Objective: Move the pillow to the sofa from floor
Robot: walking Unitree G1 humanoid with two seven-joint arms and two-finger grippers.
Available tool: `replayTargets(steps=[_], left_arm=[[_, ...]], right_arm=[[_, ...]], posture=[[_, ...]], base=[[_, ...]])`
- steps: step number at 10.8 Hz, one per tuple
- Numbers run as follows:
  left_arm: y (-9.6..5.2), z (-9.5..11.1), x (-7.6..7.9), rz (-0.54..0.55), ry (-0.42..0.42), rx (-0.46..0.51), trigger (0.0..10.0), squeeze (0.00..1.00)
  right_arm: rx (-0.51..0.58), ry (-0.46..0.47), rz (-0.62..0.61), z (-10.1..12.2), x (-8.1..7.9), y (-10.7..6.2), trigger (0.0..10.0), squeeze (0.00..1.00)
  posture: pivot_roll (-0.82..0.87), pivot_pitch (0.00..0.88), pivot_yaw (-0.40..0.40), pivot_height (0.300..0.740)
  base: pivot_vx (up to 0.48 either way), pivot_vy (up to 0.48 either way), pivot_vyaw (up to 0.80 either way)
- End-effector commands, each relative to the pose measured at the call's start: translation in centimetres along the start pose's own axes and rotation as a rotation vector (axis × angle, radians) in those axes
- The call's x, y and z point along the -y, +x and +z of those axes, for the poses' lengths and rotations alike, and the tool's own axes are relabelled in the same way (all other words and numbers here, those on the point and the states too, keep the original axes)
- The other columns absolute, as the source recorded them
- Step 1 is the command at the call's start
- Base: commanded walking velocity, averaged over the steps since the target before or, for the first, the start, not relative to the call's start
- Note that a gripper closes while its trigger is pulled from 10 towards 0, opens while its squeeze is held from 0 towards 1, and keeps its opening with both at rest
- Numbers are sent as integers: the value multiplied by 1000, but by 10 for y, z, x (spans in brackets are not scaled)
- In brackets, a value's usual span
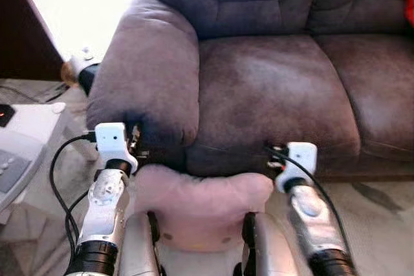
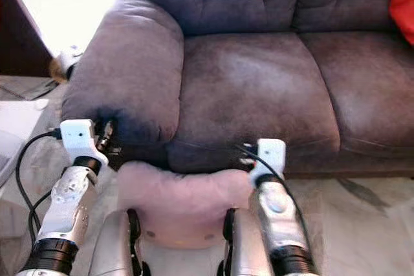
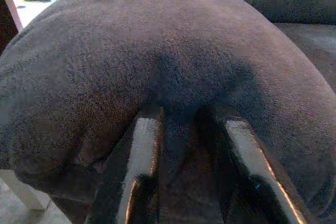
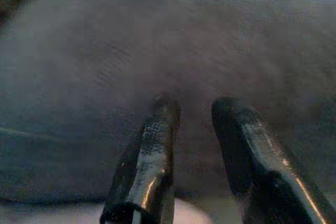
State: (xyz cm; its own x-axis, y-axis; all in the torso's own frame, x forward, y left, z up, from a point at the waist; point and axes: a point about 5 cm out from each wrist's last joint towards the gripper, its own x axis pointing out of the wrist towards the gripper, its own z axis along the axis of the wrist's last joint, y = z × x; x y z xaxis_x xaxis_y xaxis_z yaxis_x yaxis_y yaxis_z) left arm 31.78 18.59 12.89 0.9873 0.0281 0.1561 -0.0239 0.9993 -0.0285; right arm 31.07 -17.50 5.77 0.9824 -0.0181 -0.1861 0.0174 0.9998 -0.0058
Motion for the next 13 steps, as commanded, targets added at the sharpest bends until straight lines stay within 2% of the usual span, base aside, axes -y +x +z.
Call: replayTargets(steps=[1, 2, 3, 4, 5, 6, 7, 8, 9, 10, 11, 13], left_arm=[[0, 2, -3, 9, 11, 7, 10000, 0], [-1, 2, -3, 6, 13, 4, 10000, 0], [-1, 1, -3, 5, 13, 2, 10000, 0], [-1, 1, -4, 4, 16, -3, 10000, 0], [-1, 1, -3, 0, 16, -5, 10000, 0], [0, 0, -2, -2, 17, -6, 10000, 0], [-1, 0, -2, -7, 17, -8, 10000, 0], [-1, 0, -2, -10, 19, -9, 10000, 0], [0, 1, -2, -11, 19, -8, 10000, 0], [-1, 0, -2, -11, 19, -9, 10000, 0], [-1, -1, 0, -16, 15, -10, 10000, 0], [-2, -1, 1, -18, 6, -9, 10000, 0]], right_arm=[[-92, -17, -5, -17, -1, -4, 10000, 0], [-186, 23, -18, -32, 0, -7, 10000, 0], [-226, 70, -23, -38, 0, -8, 10000, 1000], [-345, 181, -23, -52, -3, -10, 10000, 1000], [-407, 265, -16, -59, -7, -10, 10000, 1000], [-436, 295, -26, -61, -6, -9, 10000, 1000], [-479, 373, -31, -64, -8, -8, 10000, 1000], [-483, 408, -30, -63, -9, -6, 10000, 1000], [-484, 403, -28, -61, -10, -3, 10000, 1000], [-446, 416, -17, -55, -11, 1, 10000, 1000], [-408, 368, 1, -48, -11, 6, 10000, 0], [-379, 374, -6, -45, -10, 9, 10000, 0]], posture=[[116, 174, -12, 523], [118, 176, -11, 523], [117, 175, -11, 523], [117, 178, -11, 523], [120, 178, -11, 523], [121, 179, -9, 523], [123, 177, -6, 523], [127, 176, -6, 523], [129, 177, -5, 523], [127, 178, -2, 523], [126, 181, -2, 523], [133, 203, -5, 523]], base=[[0, 0, 0], [0, 0, 0], [0, 0, 0], [0, 0, 0], [0, 0, 0], [0, 0, 0], [0, 0, 0], [0, 0, 0], [0, 0, 0], [0, 0, 0], [0, 0, 0], [0, 0, 0]])
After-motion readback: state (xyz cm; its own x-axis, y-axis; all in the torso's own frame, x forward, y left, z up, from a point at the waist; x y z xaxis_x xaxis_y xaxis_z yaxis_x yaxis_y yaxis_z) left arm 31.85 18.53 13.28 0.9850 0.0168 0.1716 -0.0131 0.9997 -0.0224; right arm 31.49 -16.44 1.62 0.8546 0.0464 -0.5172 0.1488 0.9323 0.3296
